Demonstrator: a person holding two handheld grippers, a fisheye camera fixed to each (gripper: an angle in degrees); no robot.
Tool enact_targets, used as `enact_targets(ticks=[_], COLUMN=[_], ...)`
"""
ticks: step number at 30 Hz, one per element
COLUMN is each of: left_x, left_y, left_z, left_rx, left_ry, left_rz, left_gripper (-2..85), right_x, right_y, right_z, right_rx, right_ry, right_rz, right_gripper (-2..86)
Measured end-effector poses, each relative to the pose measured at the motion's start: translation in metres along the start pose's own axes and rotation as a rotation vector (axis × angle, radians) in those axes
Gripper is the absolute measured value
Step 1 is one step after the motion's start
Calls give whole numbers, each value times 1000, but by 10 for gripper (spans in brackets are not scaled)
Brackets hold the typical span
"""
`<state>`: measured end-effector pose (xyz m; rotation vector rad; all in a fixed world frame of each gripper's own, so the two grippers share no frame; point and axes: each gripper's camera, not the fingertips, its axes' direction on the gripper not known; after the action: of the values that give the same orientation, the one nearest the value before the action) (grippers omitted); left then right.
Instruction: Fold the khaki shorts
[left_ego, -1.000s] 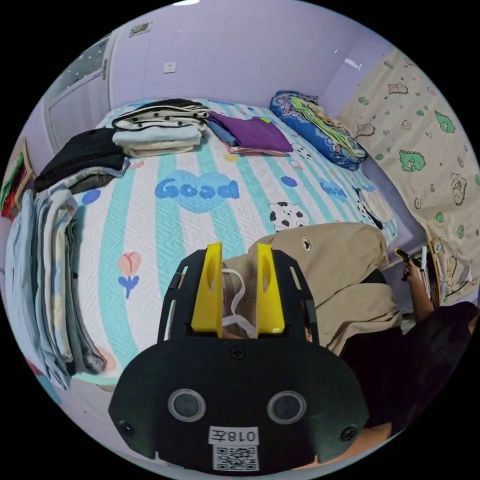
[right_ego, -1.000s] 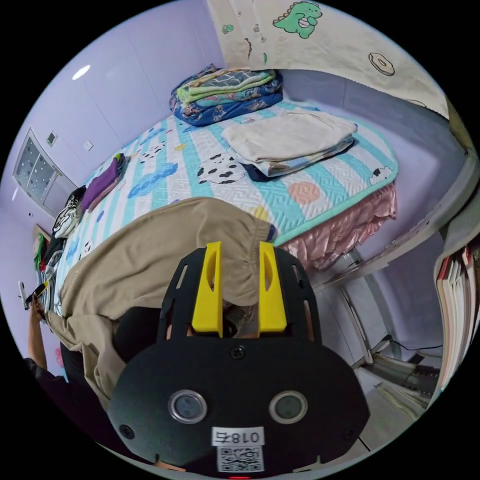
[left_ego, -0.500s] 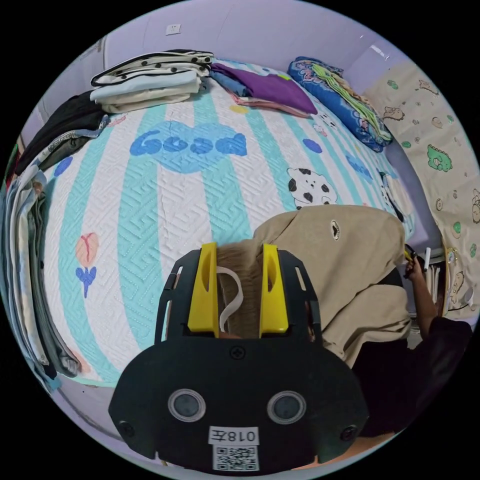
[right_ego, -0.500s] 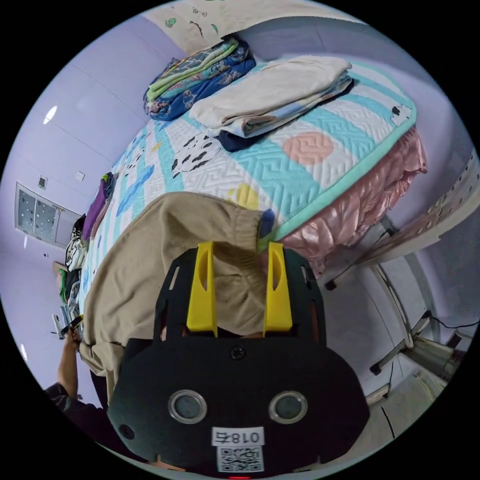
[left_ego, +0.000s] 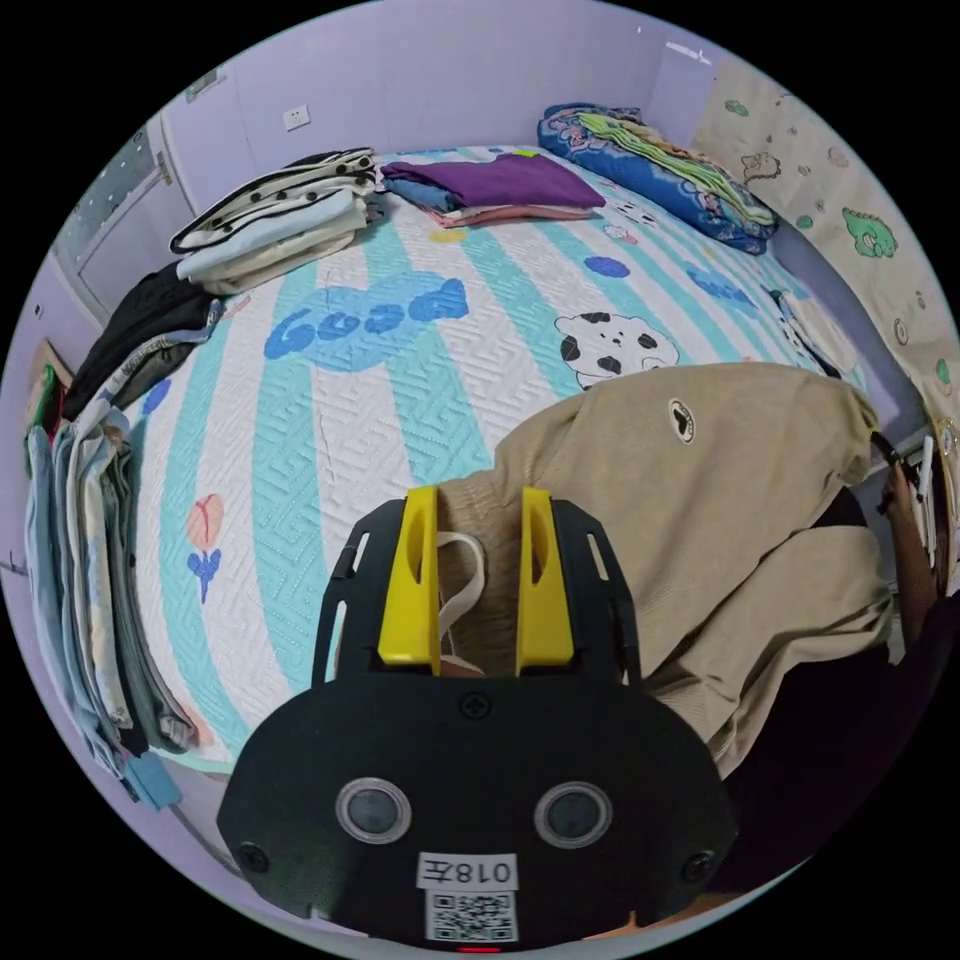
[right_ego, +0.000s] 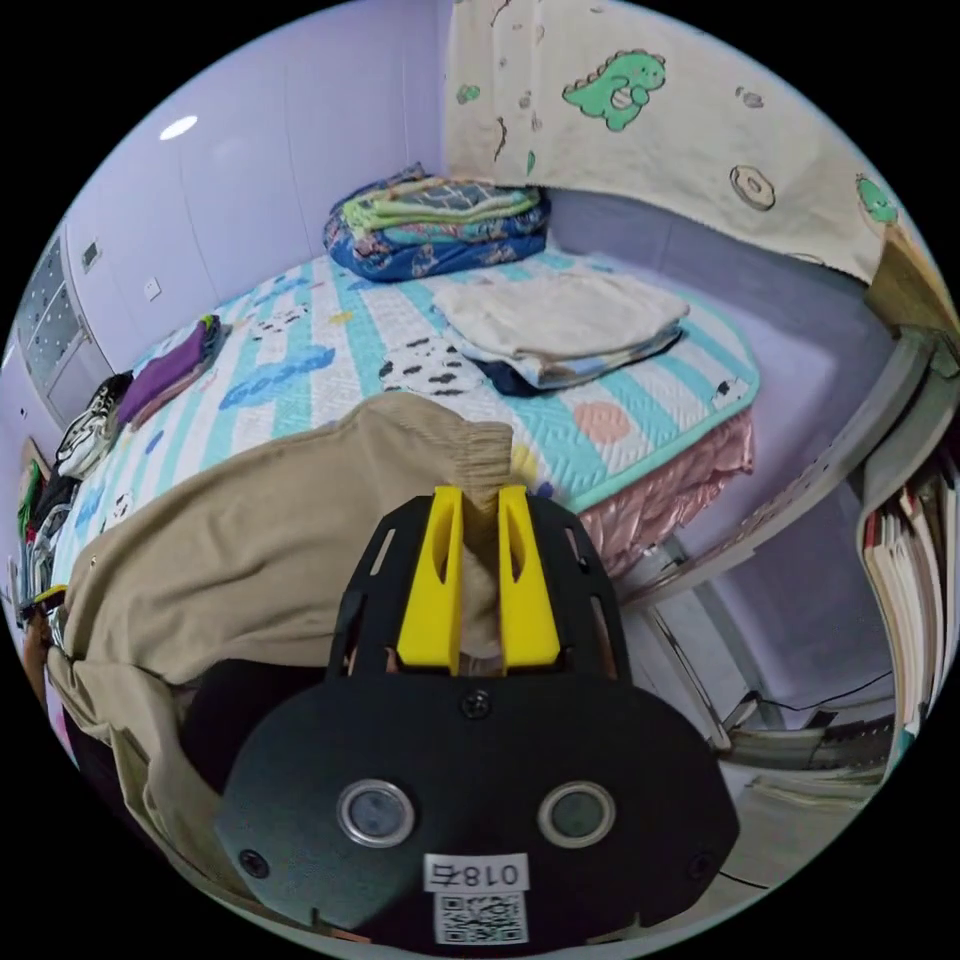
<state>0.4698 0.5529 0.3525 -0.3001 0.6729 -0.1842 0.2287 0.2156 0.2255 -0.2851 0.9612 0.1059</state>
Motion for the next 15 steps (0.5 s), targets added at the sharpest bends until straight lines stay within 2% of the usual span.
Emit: enact_targets(ticks=[3,6,8,12,15], left_x=[16,32,45,46,24], left_y=[2,4,8,12,23], left_z=[1,-3,-5,-14,-32], left_rx=[9,51,72,110,215], left_ry=[-80,-124,-211,-220,-160], left_rz=[2,9,33,16,-98], left_gripper=[83,5,-2,18,104], right_x=[-13,-28,-39,-58,-66], right_y=[12,21,25,33,42], right_z=[-23,-49,-65,-78,-75], right_rx=[68,146,195,223,211], right_ry=[-7,-4,5,-11,-10], right_rz=[-5,-35,-66,-120,-121], right_gripper=[61,60,60,60,61])
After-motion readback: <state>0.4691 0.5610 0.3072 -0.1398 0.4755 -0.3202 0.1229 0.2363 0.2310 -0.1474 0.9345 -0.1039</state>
